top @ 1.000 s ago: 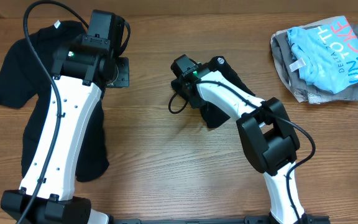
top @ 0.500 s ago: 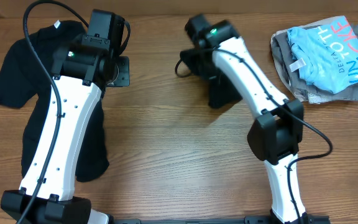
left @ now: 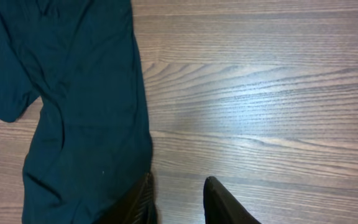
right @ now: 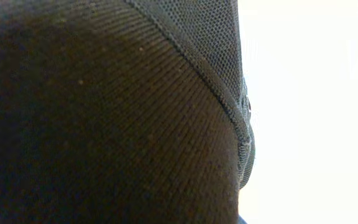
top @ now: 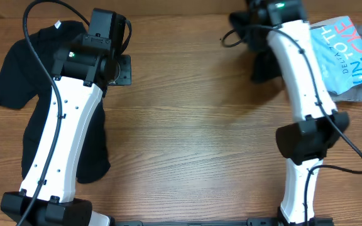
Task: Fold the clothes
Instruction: 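Carry the black bundle rightward to the light folded stack, then place the black bundle on top of the stack and open the right gripper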
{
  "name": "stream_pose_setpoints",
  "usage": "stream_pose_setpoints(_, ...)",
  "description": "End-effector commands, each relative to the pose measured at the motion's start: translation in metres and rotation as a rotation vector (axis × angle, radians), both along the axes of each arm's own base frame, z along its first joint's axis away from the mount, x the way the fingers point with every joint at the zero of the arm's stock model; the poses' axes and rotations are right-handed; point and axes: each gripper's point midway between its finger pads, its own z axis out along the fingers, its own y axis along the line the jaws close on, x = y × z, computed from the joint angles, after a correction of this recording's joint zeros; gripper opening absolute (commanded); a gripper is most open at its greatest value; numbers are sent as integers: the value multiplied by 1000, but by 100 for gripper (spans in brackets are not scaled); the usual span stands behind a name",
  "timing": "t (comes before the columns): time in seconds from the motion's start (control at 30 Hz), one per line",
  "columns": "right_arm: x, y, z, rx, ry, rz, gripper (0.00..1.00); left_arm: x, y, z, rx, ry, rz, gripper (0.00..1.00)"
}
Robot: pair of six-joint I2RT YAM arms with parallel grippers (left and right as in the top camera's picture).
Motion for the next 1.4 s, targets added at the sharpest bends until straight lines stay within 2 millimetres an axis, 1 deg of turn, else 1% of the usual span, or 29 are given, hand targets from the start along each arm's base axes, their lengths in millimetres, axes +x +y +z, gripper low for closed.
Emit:
stream_pose_setpoints(0.0, -9, -52, 94, -110, -239, -97, 4, 4, 0, 0, 1, -3, -13, 31)
stream_pose_setpoints(0.03, -6, -67, 105, -121, -274, -117, 4, 4, 0, 0, 0, -5, -13, 31)
stream_pose_setpoints(0.07, -2, -78, 111, -138, -292, -116, 4, 4, 0, 0, 0, -5, -13, 31)
stream_pose_setpoints(0.1, 0, -81, 112, -145, -295, -112, 4, 4, 0, 0, 0, -5, -13, 31)
stream_pose_setpoints(0.13, 8, -98, 118, -182, -312, -96, 4, 4, 0, 0, 0, -6, -13, 31)
stream_pose_setpoints(0.2, 17, -121, 122, -226, -324, -87, 4, 6, -3, 1, -18, -14, -15, 29)
stream_pose_setpoints(0.23, 23, -138, 123, -239, -338, -98, 4, 7, -6, 1, -34, -19, -25, 29)
stream_pose_setpoints(0.33, 27, -176, 121, -232, -359, -130, 4, 11, -9, 3, -49, -32, -30, 29)
stream_pose_setpoints(0.37, 28, -190, 118, -214, -360, -129, 4, 12, -9, 4, -53, -38, -26, 29)
stream_pose_setpoints(0.4, 28, -200, 115, -194, -358, -121, 4, 13, -10, 4, -58, -44, -21, 29)
stream_pose_setpoints(0.43, 30, -213, 106, -137, -347, -71, 4, 15, -11, 5, -69, -55, -14, 29)
stream_pose_setpoints(0.47, 30, -221, 98, -101, -338, -45, 4, 16, -12, 6, -79, -62, -10, 29)
stream_pose_setpoints(0.57, 30, -248, 76, -61, -306, -40, 4, 19, -14, 8, -86, -75, -10, 28)
stream_pose_setpoints(0.63, 33, -259, 63, -45, -292, -33, 4, 20, -14, 9, -98, -83, 4, 28)
stream_pose_setpoints(0.8, 37, -264, 28, -51, -194, 5, 4, 23, -15, 10, -107, -96, 13, 27)
stream_pose_setpoints(0.87, 37, -263, 16, -46, -160, 16, 4, 24, -15, 11, -111, -101, 17, 28)
stream_pose_setpoints(0.93, 35, -263, 0, -46, -111, 36, 4, 25, -16, 12, -113, -110, 17, 27)
stream_pose_setpoints(1.0, 33, -264, -10, -47, -83, 39, 4, 26, -16, 13, -114, -115, 17, 28)
stream_pose_setpoints(1.03, 32, -260, -17, -31, -64, 55, 4, 27, -16, 13, -114, -117, 17, 28)
stream_pose_setpoints(1.17, 30, -246, -35, 31, -24, 95, 4, 29, -16, 14, -116, -125, 16, 28)
stream_pose_setpoints(1.23, 26, -230, -45, 65, 19, 119, 11, 30, -17, 15, -117, -130, 16, 29)
stream_pose_setpoints(1.27, 24, -218, -49, 95, 39, 143, 15, 30, -17, 15, -117, -130, 16, 29)
stream_pose_setpoints(1.3, 24, -209, -51, 117, 47, 161, 24, 30, -17, 15, -117, -130, 16, 29)
stream_pose_setpoints(1.37, 29, -175, -54, 208, 41, 235, 51, 30, -17, 15, -117, -130, 16, 29)
